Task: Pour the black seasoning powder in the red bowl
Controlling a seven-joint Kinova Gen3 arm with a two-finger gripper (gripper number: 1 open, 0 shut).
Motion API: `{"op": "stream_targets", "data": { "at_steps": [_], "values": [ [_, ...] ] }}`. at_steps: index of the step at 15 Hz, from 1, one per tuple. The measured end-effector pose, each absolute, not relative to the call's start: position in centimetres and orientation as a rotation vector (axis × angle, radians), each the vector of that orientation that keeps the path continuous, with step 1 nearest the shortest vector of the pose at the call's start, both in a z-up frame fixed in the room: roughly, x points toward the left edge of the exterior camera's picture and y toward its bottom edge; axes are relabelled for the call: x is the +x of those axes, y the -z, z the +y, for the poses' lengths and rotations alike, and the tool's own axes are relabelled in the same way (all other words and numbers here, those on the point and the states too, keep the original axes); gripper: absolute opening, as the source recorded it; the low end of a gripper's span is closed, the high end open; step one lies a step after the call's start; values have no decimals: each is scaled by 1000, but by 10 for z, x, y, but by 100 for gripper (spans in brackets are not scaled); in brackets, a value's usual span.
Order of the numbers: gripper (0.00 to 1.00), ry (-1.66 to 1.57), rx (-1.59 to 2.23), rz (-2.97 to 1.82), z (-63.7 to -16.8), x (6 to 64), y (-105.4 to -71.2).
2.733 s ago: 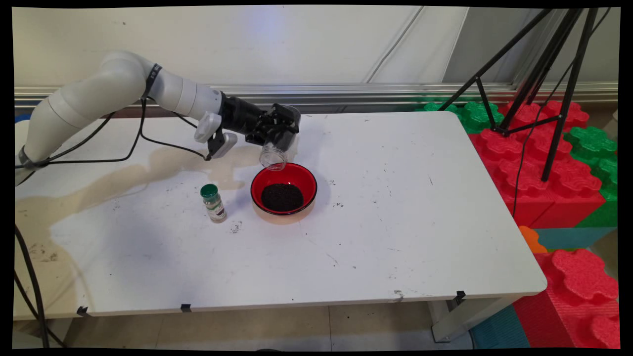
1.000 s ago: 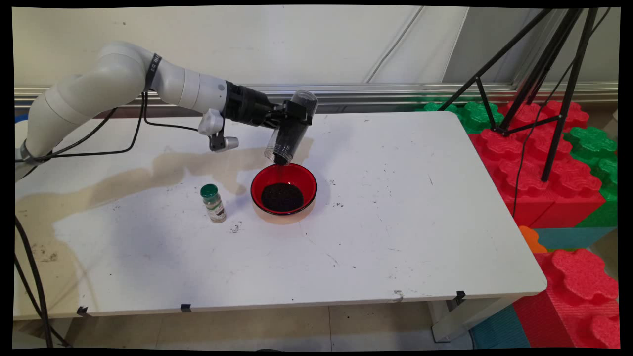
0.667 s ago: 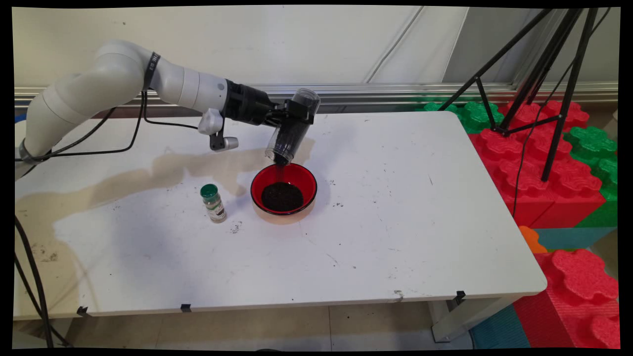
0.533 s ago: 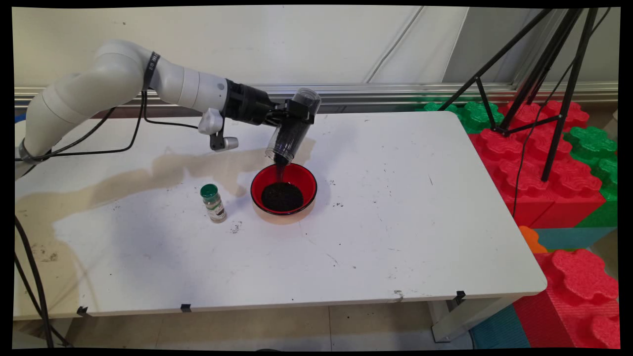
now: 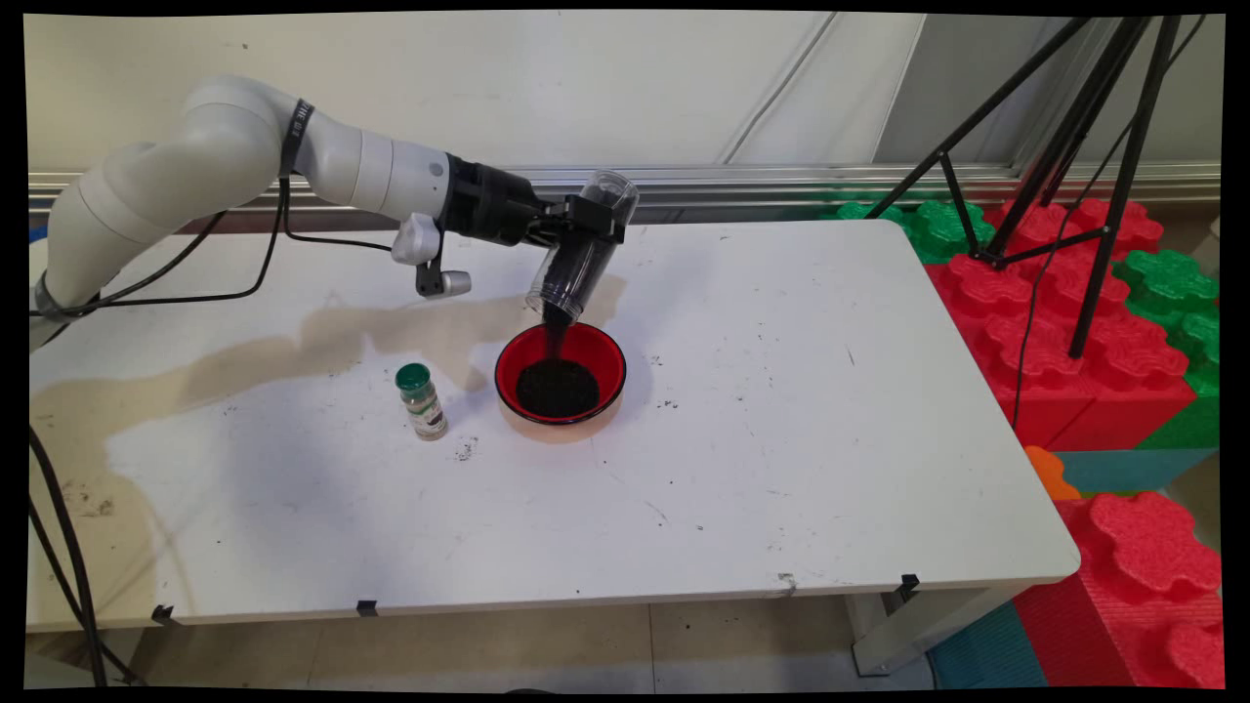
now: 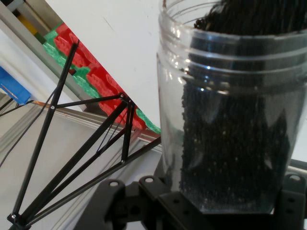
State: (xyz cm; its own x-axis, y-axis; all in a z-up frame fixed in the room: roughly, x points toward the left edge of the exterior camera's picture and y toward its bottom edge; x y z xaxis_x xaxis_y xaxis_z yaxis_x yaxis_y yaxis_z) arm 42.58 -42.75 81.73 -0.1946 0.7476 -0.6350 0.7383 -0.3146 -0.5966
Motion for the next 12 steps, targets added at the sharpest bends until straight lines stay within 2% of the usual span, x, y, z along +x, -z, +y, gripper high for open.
{"op": "stream_targets", "data": {
  "at_steps": [12],
  "values": [
    [0,-1573,-1956,-1856,-425,426,-818]
  ]
}}
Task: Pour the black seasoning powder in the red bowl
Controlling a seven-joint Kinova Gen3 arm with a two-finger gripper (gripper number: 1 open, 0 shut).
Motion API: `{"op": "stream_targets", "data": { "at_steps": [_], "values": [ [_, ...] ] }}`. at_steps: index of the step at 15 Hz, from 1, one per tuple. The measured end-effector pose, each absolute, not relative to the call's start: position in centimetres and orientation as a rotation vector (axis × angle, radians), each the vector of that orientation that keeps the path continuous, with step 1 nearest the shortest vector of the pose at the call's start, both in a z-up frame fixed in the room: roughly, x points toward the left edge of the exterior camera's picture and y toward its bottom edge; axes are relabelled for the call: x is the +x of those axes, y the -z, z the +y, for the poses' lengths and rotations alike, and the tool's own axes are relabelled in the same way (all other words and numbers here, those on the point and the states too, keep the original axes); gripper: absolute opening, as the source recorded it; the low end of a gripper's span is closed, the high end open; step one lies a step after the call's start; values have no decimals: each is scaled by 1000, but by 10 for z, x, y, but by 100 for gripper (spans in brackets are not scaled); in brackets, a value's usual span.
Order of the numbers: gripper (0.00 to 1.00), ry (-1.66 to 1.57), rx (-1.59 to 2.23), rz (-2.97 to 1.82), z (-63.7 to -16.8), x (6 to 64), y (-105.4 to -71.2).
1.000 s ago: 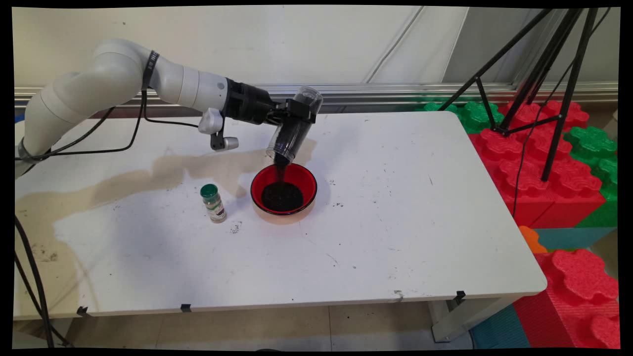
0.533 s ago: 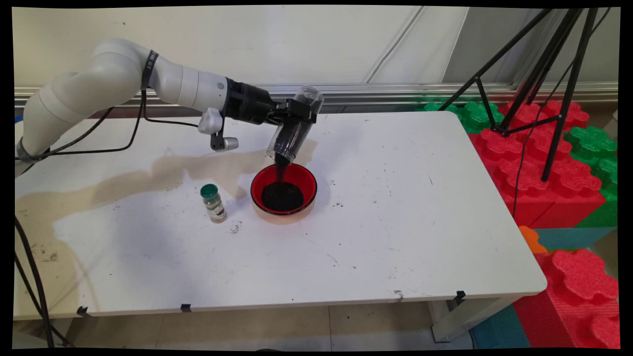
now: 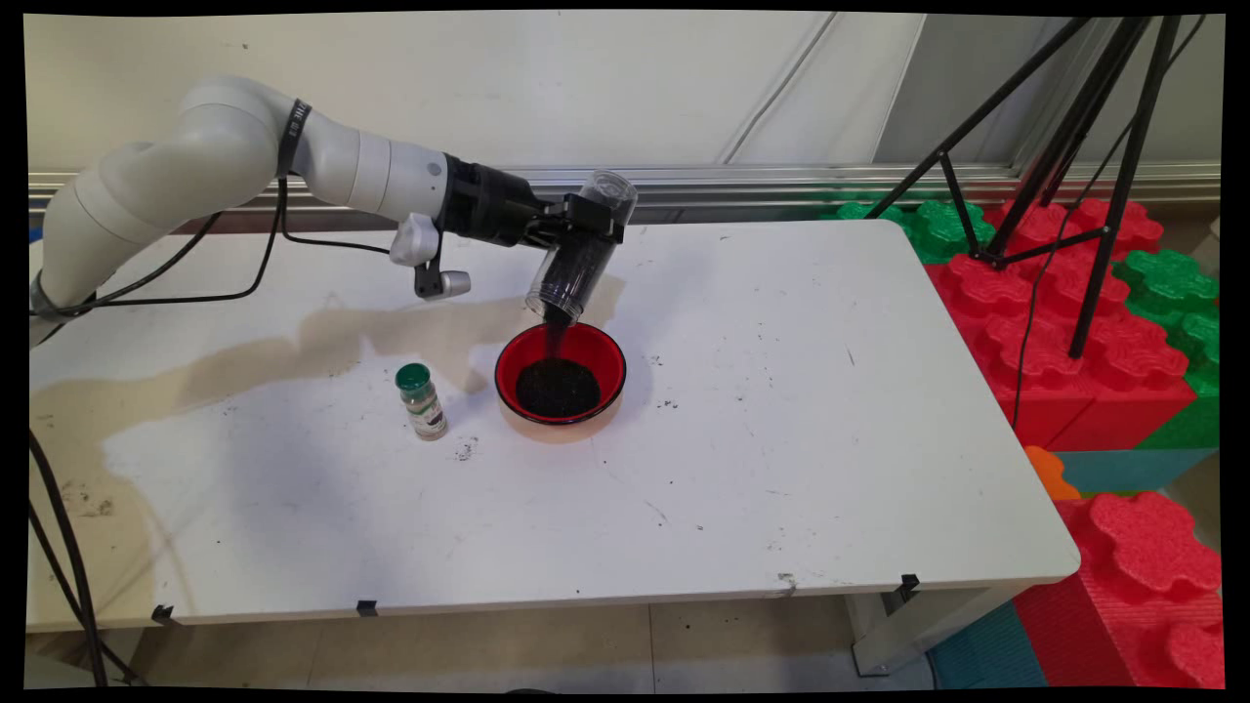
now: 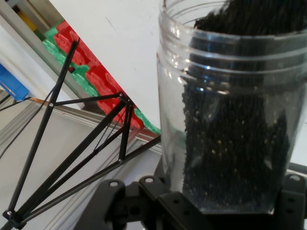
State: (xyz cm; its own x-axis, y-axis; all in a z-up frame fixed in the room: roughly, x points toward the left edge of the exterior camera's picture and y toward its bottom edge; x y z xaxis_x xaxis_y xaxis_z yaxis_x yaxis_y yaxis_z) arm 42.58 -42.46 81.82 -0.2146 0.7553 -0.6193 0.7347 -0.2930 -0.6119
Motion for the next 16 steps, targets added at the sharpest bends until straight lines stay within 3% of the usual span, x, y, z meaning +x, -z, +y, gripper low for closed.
{"op": "stream_targets", "data": {
  "at_steps": [16],
  "values": [
    [0,-1534,-1905,-1907,-421,430,-812]
  ]
}}
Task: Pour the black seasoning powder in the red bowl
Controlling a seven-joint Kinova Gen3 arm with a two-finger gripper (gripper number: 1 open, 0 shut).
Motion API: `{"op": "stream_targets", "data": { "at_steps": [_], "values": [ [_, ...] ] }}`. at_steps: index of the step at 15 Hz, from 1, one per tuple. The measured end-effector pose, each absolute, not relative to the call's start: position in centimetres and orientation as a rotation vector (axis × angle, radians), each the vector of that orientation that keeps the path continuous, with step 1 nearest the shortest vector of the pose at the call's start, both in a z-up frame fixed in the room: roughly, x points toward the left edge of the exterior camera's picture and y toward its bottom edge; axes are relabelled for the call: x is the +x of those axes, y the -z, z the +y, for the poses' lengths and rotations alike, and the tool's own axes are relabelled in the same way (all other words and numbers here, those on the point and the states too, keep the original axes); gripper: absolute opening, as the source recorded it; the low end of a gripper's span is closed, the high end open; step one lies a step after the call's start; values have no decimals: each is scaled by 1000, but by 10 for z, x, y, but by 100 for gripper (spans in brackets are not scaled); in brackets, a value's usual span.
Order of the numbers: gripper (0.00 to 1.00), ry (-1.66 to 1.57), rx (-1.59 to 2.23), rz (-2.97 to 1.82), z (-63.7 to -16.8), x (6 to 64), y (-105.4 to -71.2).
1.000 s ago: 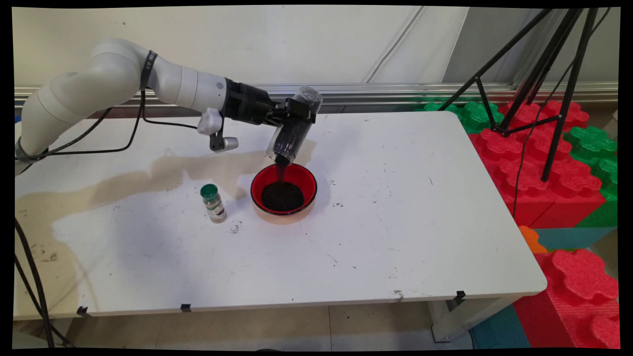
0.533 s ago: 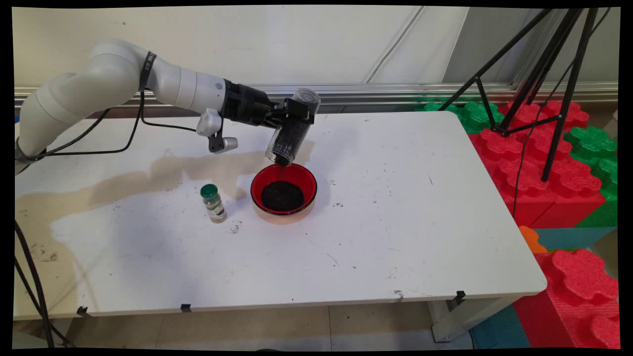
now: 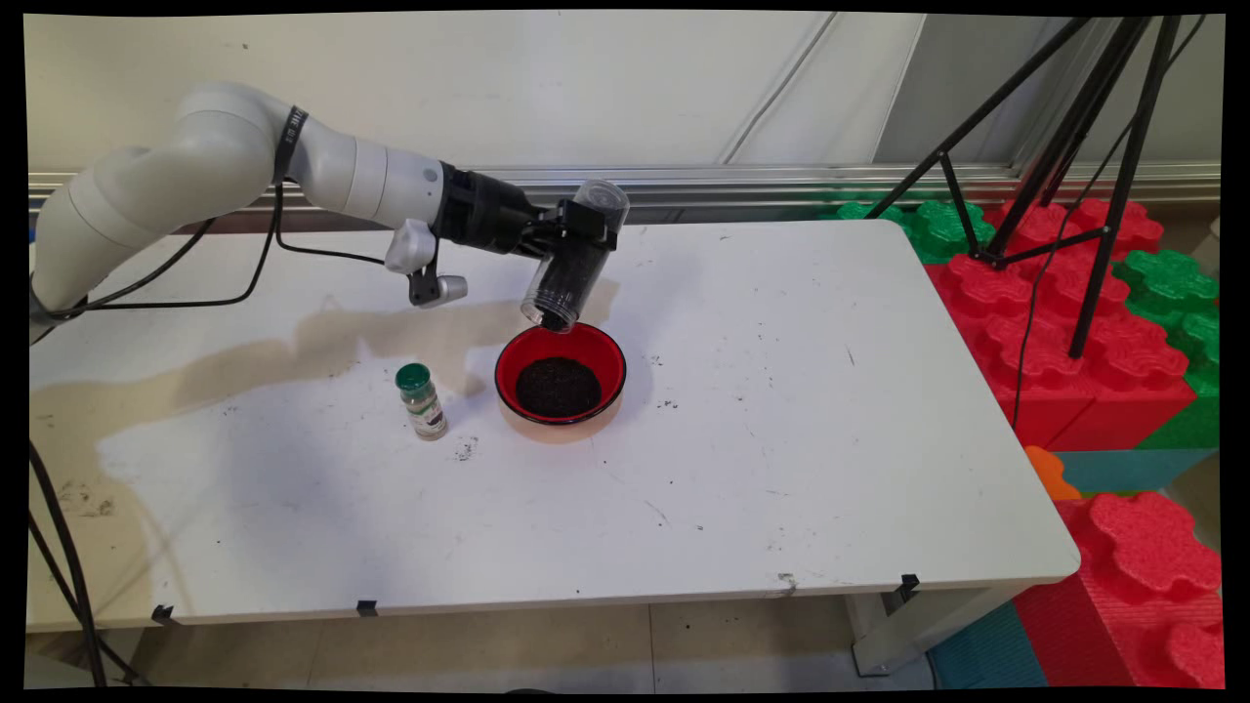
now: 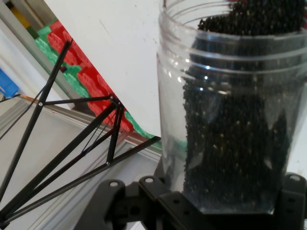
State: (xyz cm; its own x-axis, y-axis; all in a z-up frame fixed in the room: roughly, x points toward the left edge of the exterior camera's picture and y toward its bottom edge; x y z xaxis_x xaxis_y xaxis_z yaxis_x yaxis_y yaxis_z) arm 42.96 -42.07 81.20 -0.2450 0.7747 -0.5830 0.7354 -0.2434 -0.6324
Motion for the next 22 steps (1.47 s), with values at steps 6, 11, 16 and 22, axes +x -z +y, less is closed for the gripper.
{"op": "stream_targets", "data": {
  "at_steps": [6,11,16,22],
  "values": [
    [0,-1535,-1926,-1898,-420,429,-810],
    [0,-1540,-1943,-1887,-420,428,-810],
    [0,-1546,-1965,-1872,-420,427,-810],
    [0,-1549,-1958,-1873,-420,427,-812]
  ]
}}
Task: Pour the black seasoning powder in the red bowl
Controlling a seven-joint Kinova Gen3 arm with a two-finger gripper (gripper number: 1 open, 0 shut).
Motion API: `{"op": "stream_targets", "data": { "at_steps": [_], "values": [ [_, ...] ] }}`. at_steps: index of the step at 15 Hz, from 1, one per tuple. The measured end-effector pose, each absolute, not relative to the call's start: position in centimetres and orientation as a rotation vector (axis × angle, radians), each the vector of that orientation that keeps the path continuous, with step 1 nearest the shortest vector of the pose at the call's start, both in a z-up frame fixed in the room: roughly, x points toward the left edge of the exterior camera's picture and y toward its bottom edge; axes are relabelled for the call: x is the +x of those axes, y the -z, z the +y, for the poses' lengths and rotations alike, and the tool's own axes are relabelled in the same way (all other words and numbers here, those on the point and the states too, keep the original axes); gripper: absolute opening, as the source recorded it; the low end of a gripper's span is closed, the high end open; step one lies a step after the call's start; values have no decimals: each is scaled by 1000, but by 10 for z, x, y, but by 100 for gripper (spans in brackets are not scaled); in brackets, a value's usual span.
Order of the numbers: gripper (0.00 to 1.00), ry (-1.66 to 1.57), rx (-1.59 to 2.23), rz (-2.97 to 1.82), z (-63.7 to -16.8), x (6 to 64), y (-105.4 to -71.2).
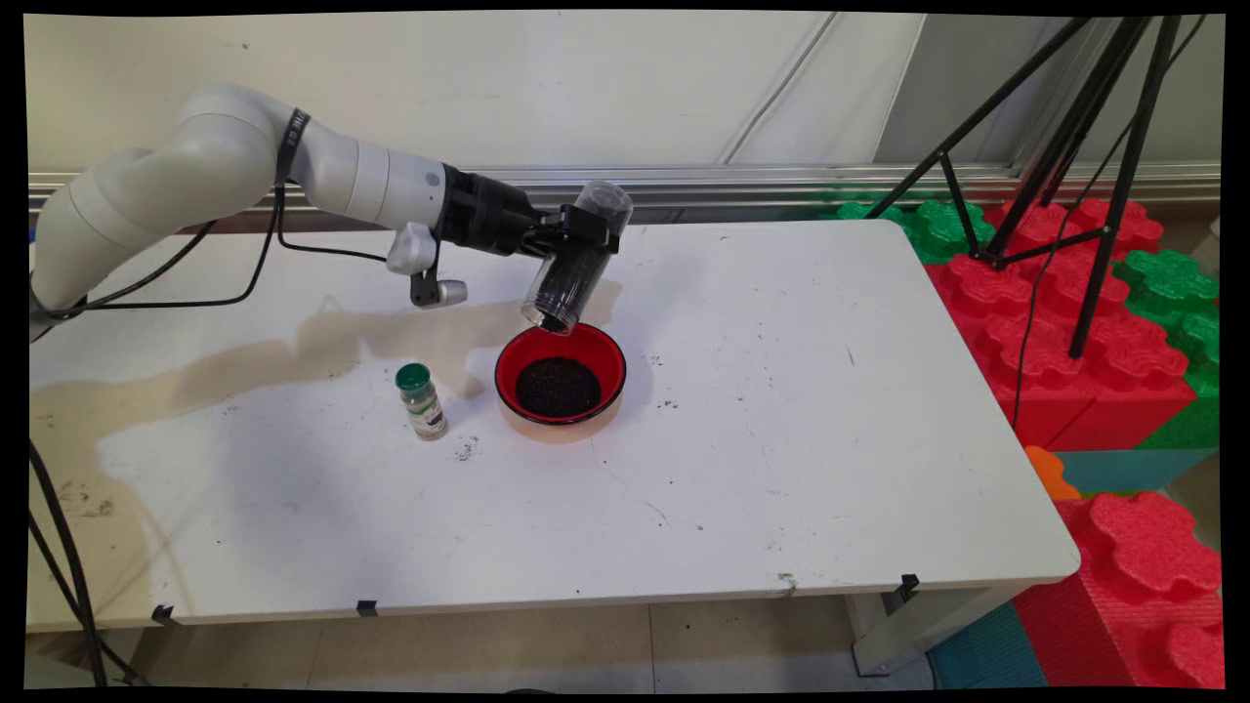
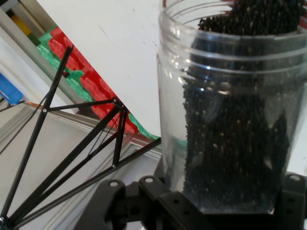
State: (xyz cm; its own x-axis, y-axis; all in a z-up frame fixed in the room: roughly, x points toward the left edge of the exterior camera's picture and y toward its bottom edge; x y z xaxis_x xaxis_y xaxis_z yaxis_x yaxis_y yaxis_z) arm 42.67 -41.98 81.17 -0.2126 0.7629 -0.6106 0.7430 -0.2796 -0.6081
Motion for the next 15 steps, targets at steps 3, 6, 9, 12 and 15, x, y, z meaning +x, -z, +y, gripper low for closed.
{"op": "stream_targets", "data": {
  "at_steps": [3,6,9,12,15],
  "values": [
    [0,-1545,-1911,-1899,-420,427,-814],
    [0,-1533,-1842,-1934,-421,428,-816],
    [0,-1518,-1767,-1972,-421,429,-819],
    [0,-1504,-1709,-2002,-421,430,-821],
    [0,-1480,-1610,-2051,-422,432,-825]
  ]
}}
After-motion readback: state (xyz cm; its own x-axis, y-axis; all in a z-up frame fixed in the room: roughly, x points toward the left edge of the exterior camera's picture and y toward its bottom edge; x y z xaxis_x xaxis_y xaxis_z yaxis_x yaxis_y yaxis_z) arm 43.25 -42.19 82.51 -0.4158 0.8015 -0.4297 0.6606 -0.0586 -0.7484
